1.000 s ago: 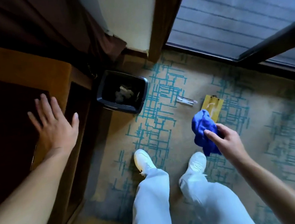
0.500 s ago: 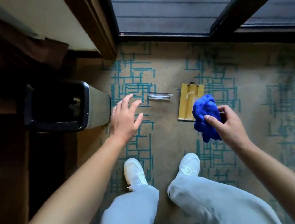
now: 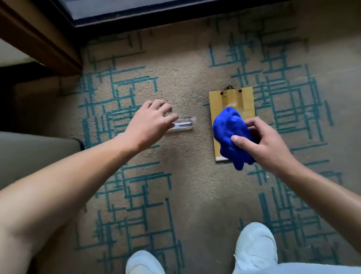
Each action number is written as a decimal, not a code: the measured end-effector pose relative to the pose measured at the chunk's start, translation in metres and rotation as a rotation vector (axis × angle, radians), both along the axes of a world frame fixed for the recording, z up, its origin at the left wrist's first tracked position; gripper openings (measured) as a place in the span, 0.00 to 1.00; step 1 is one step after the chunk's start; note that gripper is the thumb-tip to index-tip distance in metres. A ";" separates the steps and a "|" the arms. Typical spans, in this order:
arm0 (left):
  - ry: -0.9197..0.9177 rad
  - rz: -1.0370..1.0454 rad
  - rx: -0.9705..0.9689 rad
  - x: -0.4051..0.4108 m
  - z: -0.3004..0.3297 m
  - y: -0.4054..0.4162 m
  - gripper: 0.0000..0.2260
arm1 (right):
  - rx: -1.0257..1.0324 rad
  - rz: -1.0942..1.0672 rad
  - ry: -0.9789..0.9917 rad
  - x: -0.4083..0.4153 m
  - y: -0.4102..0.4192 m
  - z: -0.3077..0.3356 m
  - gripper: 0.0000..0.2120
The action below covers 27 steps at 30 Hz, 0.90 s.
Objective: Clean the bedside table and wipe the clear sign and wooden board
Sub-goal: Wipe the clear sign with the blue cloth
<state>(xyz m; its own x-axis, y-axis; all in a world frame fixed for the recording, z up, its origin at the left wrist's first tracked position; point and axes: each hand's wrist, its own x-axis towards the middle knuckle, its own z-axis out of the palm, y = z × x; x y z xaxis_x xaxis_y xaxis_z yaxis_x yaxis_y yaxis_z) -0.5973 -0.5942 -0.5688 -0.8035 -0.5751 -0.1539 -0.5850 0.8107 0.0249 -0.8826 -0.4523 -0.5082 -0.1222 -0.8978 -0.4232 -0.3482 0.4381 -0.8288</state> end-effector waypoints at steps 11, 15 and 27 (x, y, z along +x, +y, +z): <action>0.362 0.514 0.547 -0.017 0.075 -0.001 0.07 | -0.115 -0.172 -0.132 0.001 -0.020 0.018 0.15; 0.614 0.675 0.818 -0.032 0.142 0.009 0.05 | -0.228 -0.168 -0.081 -0.007 -0.040 0.081 0.17; 0.900 0.676 0.892 -0.085 0.225 0.031 0.03 | -0.488 -0.106 0.386 -0.015 -0.081 0.173 0.22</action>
<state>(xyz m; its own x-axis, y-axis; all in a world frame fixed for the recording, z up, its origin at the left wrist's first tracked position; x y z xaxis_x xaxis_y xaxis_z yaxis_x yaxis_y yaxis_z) -0.6826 -0.5635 -0.3435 -0.4366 -0.8626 -0.2557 -0.3573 -0.0947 0.9292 -0.8981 -0.5333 -0.3352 -0.2828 -0.9511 0.1246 -0.6376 0.0893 -0.7652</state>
